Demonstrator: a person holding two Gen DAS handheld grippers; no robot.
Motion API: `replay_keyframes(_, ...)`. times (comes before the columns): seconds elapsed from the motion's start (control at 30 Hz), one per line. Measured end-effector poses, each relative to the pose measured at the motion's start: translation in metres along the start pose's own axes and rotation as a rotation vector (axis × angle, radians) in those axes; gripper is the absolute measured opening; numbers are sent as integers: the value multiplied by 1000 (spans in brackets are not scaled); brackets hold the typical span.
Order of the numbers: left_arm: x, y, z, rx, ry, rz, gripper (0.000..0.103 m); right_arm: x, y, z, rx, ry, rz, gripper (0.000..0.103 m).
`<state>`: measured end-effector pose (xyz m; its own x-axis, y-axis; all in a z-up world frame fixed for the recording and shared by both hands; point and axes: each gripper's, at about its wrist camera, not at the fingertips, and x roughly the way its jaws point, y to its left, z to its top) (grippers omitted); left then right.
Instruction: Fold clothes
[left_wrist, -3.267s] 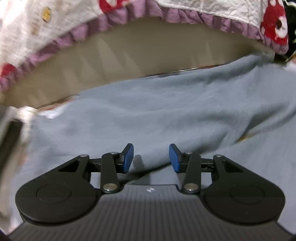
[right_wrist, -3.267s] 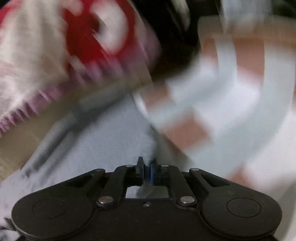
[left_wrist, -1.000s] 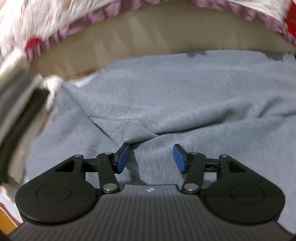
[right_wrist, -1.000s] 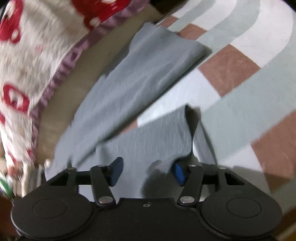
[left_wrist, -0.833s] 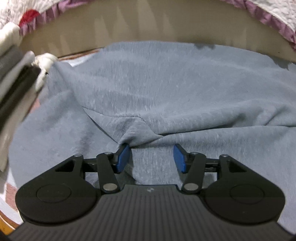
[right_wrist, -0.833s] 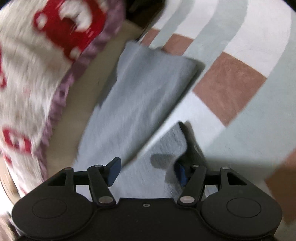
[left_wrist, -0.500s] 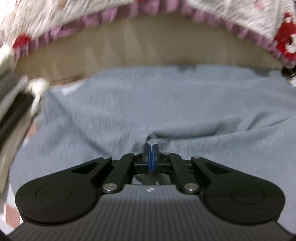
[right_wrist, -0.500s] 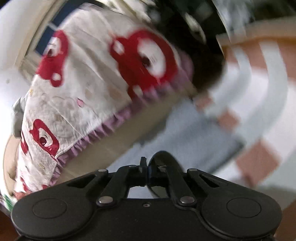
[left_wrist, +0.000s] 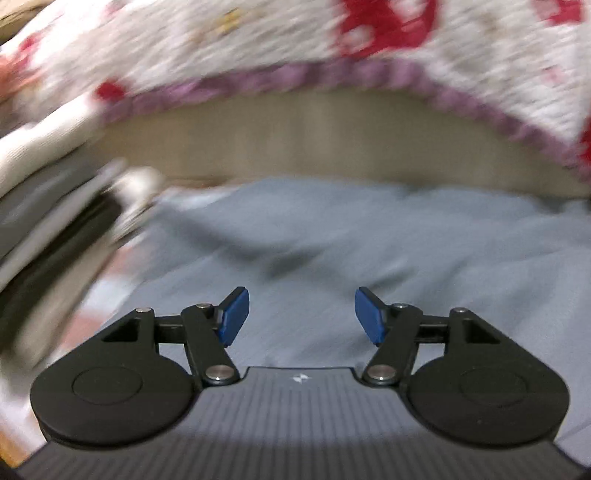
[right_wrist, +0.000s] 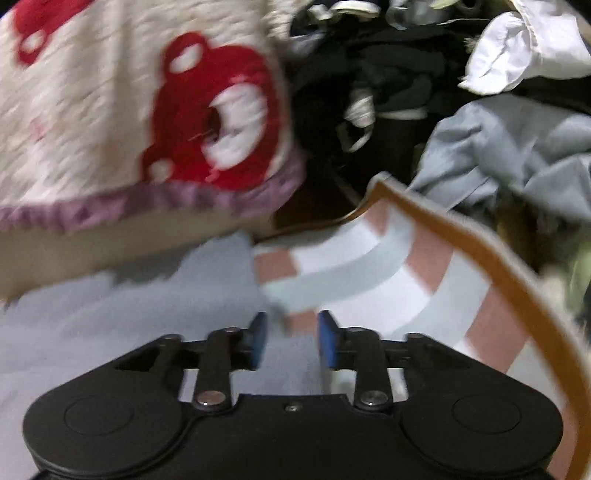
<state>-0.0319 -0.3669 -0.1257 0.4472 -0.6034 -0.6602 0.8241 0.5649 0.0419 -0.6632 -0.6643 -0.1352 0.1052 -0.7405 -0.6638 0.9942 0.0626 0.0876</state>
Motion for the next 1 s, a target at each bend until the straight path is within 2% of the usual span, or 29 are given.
replay_keyframes(0.03,-3,14,-7,-38,43,42,63,-10,6,-16,-6,16,44,50)
replay_keyframes(0.13,-15,52,-26,-180,153,103,63,-38,11,-61,44,98,155,50)
replay_keyframes(0.23,-26,58,-44,-266,218,38,63,-58,1,-101,172,170,218,50)
replay_keyframes(0.3,-24,51,-54,-308,277,-24,63,-55,-9,-111,243,254,230,50)
replay_keyframes(0.37,-16,39,-63,-345,340,-90,63,-56,-20,-113,319,295,218,51)
replay_keyframes(0.43,-9,25,-68,-349,346,-129,63,-59,-30,-111,412,326,208,51)
replay_keyframes(0.5,-3,10,-69,-281,332,-107,63,-64,-39,-110,482,340,218,54)
replay_keyframes(0.57,5,3,-69,-260,341,-86,63,-69,-43,-112,523,347,218,57)
replay_keyframes(0.7,15,7,-74,-345,360,-95,69,-64,-41,-126,549,424,205,61)
replay_keyframes(0.77,20,5,-73,-326,355,-89,69,-58,-39,-132,556,436,171,64)
replay_keyframes(0.83,27,-2,-74,-276,334,-90,66,-50,-40,-139,585,428,149,65)
replay_keyframes(0.87,30,-5,-75,-248,322,-90,56,-43,-40,-144,598,423,153,65)
replay_keyframes(0.9,31,-10,-76,-202,305,-85,27,-39,-37,-148,582,412,153,64)
replay_keyframes(0.93,30,-14,-76,-144,284,-72,20,-36,-34,-152,557,398,151,59)
replay_keyframes(0.97,24,-19,-75,-76,257,-59,8,-37,-30,-152,520,368,144,21)
replay_keyframes(1.0,16,-23,-72,-16,225,-49,5,-44,-28,-150,492,328,137,3)
